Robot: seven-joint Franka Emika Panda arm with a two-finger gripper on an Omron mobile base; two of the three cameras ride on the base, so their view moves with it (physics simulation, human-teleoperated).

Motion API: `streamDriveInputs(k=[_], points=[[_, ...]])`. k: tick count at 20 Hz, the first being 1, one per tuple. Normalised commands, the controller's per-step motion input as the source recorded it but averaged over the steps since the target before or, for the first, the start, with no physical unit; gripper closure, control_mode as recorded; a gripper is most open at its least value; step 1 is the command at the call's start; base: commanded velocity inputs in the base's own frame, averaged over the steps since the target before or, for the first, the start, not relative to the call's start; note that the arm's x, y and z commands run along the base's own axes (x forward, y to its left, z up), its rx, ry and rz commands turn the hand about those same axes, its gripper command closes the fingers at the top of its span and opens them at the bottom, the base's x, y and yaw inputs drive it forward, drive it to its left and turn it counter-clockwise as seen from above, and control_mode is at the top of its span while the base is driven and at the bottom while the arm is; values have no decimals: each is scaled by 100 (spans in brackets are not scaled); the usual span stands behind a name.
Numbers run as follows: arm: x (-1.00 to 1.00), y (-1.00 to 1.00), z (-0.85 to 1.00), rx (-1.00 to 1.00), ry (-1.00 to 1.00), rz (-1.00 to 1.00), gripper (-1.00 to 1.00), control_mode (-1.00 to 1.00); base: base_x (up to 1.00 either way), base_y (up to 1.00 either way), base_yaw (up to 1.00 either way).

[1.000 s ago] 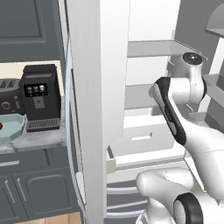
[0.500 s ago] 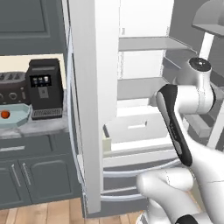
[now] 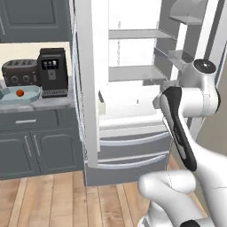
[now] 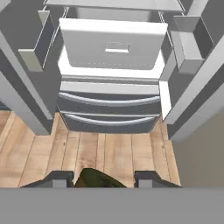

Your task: Pick the apple and kiwi from the fridge and place them inside the tupperware on the counter.

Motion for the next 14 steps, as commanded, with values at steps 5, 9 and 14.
streamDriveInputs(k=[5,9,14], points=[[0,0,0,0,0,0,100,100,-20,80,1],[0,0,0,0,0,0,100,100,0,100,0],[0,0,0,0,0,0,100,100,3,100,0]])
